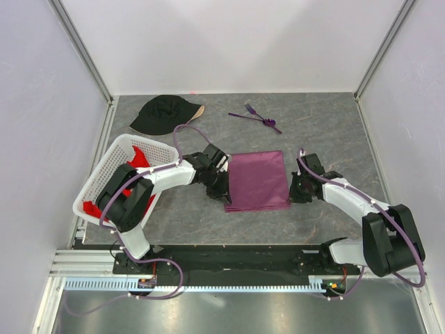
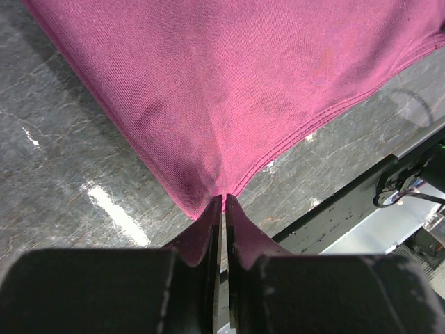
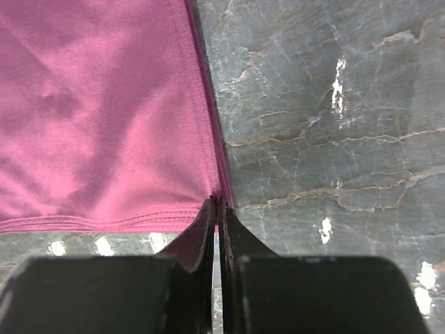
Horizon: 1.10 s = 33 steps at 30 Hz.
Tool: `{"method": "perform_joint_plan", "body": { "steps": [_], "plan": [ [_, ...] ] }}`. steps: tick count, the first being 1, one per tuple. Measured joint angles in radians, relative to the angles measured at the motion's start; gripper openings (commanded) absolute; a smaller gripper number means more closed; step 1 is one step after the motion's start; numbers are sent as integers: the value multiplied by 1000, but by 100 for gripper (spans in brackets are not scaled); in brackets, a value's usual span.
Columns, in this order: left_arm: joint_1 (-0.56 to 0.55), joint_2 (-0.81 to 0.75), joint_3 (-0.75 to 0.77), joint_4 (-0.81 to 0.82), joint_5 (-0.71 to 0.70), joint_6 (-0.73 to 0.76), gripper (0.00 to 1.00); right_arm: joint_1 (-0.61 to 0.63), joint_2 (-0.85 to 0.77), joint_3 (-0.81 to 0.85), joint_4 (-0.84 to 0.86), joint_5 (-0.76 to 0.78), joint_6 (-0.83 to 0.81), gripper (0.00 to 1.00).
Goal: Fold the napkin into a case and place the utensils inside
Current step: Pick up the top corner of the square-folded napkin from the center of the board, then fold the top corner of the square-folded napkin at the center of the board.
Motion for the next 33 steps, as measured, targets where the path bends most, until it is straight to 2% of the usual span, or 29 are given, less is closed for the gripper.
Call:
{"method": "perform_joint_plan", "body": {
  "steps": [14, 19, 33],
  "plan": [
    [0, 0, -57, 25, -6, 0, 9, 0, 2, 71, -4, -64, -23, 0],
    [0, 0, -82, 50, -3, -8, 9, 15, 103, 150, 33, -108, -22, 0],
    [1, 0, -114, 106, 26, -33, 9, 163, 456, 494, 160, -219, 36, 0]
  ]
}}
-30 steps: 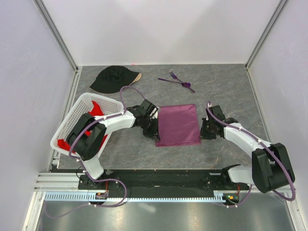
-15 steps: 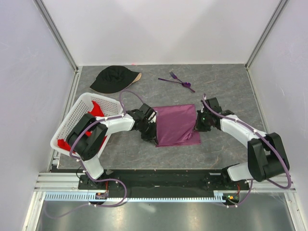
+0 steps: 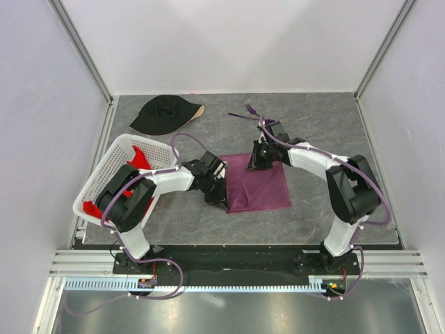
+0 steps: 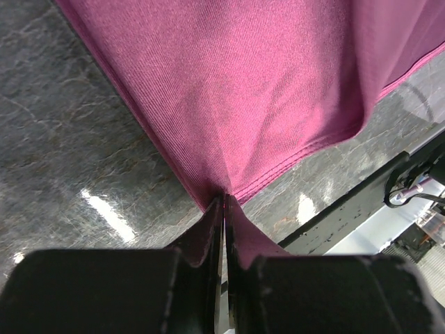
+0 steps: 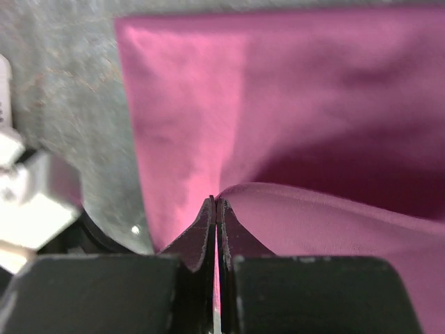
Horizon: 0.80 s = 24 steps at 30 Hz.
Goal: Fold the napkin into a case and place the utensils inside
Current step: Fold the top corner of the square-folded napkin at the center of the board.
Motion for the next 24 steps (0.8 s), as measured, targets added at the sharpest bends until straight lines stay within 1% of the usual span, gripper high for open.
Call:
{"method": "perform_joint_plan", "body": {
  "steps": [4, 8, 24],
  "plan": [
    [0, -2, -11, 18, 6, -9, 9, 12, 105, 98, 16, -21, 17, 0],
    [0, -2, -19, 32, 17, -16, 9, 13, 175, 172, 21, -32, 26, 0],
    [0, -11, -38, 55, 18, -32, 9, 13, 308, 299, 32, -67, 48, 0]
  ]
}}
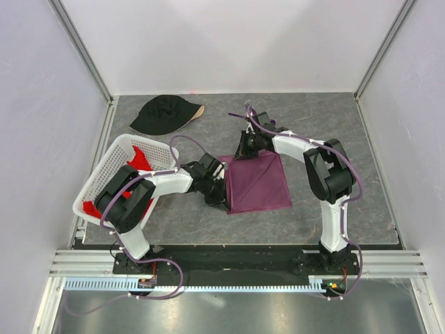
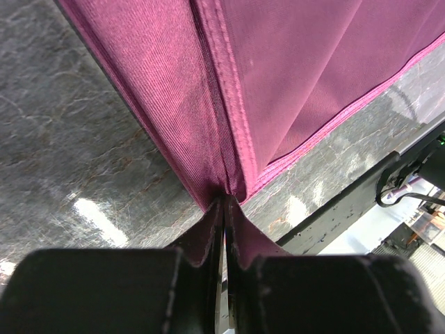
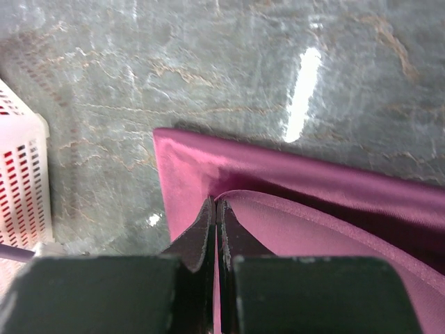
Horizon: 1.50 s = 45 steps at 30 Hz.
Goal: Fold the napkin into a case and place the utensils inside
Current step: Fold the top corner of the square-folded napkin at the center of the board, then smooth out the upper triangle-folded napkin at the center of the board.
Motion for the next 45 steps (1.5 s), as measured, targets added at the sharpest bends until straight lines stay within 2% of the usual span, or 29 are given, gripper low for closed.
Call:
{"method": "perform_joint_plan", "body": {
  "steps": [27, 45],
  "plan": [
    [0, -9, -13, 15, -4, -14, 10, -1, 61, 64, 2, -38, 3, 0],
    [0, -9, -15, 18, -4, -21, 9, -1, 123, 112, 1, -60, 8, 7]
  ]
}}
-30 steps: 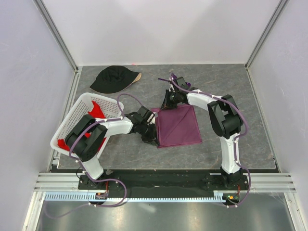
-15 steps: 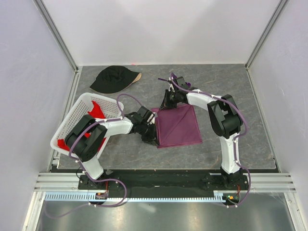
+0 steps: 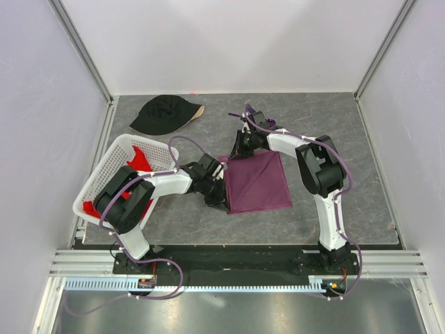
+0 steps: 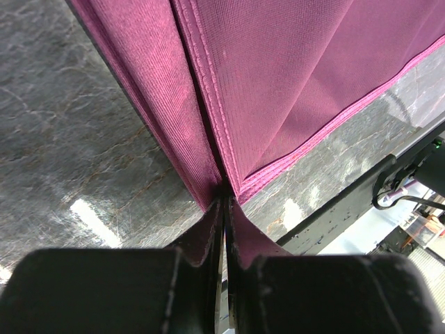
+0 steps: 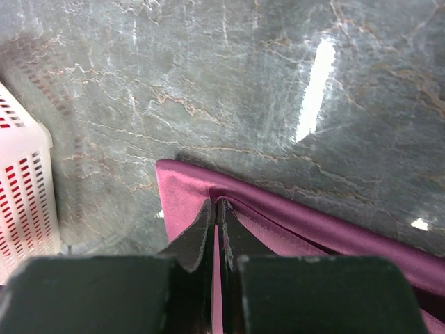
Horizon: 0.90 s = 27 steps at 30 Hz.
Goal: Fold the napkin into a case and place the utensils inside
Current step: Smooth out the upper triangle-folded napkin at the center of the board.
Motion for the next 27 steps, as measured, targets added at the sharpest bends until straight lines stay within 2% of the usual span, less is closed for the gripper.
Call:
{"method": "perform_joint_plan", "body": {
  "steps": [13, 18, 23, 27],
  "plan": [
    [1, 0, 0, 0, 0, 0, 9, 5, 19, 38, -2, -14, 6, 15],
    [-1, -15, -10, 0, -17, -16, 16, 5, 21, 42, -2, -14, 5, 22],
    [0, -72, -35, -21, -78, -35, 26, 5, 21, 50, -3, -13, 2, 26],
    [8, -134, -37, -52, -127, -52, 29, 5, 21, 62, -13, -13, -5, 29]
  ]
}}
